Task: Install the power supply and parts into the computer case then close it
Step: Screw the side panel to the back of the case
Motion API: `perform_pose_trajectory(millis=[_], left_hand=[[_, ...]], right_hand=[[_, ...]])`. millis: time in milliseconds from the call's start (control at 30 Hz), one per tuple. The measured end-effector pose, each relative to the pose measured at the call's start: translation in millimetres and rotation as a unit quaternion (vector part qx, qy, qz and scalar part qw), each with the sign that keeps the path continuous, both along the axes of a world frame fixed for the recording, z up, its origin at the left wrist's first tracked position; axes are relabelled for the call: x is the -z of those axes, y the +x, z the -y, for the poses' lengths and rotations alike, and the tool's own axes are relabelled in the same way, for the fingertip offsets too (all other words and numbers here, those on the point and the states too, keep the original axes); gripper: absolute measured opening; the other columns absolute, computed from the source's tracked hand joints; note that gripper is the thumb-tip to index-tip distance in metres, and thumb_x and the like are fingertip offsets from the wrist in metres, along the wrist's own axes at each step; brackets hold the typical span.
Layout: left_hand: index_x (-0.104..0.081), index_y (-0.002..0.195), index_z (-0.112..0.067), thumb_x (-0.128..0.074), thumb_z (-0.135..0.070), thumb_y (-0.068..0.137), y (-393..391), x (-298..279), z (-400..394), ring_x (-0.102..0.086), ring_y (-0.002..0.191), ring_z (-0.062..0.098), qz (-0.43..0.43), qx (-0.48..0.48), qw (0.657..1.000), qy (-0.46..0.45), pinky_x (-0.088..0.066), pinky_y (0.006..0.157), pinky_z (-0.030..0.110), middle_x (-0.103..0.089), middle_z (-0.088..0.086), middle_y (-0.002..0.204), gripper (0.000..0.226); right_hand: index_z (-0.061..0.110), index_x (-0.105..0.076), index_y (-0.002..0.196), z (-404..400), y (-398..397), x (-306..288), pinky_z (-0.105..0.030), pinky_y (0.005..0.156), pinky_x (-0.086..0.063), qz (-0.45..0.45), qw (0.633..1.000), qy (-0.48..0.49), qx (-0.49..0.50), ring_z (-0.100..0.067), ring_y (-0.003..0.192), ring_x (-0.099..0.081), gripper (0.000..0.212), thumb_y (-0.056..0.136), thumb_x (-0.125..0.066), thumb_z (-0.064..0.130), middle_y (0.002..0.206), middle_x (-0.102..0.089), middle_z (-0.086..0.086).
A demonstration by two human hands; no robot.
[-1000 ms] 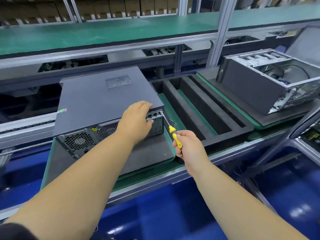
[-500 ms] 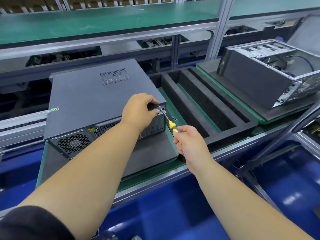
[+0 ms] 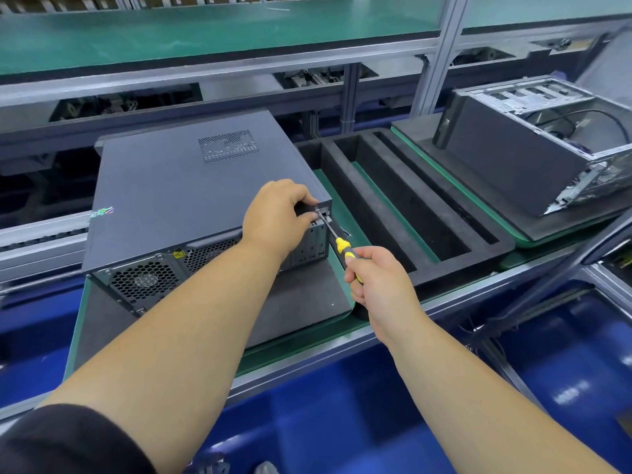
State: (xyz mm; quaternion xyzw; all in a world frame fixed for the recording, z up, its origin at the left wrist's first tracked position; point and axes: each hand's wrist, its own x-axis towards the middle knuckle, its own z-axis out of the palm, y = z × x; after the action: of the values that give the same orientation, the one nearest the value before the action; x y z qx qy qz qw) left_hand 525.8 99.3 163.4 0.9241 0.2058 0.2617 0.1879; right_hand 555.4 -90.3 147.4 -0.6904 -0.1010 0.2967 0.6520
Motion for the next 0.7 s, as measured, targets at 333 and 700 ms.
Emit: perform_pose_trajectory(millis=[333,700], left_hand=[[-0.066,0.088,-0.014,-0.070,-0.020,0.085,3.0,-3.5,0.2,-0.052,0.089,0.025,-0.021,0.039,0.991,0.123,-0.041,0.067,0.032,-0.063,0.000,0.089,0.008],[-0.069,0.084,-0.012,-0.075,-0.017,0.081,4.1,2.4,-3.9,-0.055,0.087,0.026,0.016,0.045,0.995,0.091,-0.044,0.071,0.032,-0.066,0.001,0.087,0.007]], right_hand=[[0.015,-0.059,0.103,1.5,2.8,-7.9,-0.023,0.048,-0.033,0.004,1.000,-0.005,-0.004,-0.009,0.047,-0.037,0.009,0.096,-0.054,0.018,0.066,-0.057,0.001],[0.018,-0.060,0.099,-1.7,2.3,-7.6,-0.024,0.045,-0.031,-0.010,1.000,-0.012,0.010,-0.009,0.043,-0.036,0.009,0.097,-0.053,0.022,0.062,-0.063,0.003]])
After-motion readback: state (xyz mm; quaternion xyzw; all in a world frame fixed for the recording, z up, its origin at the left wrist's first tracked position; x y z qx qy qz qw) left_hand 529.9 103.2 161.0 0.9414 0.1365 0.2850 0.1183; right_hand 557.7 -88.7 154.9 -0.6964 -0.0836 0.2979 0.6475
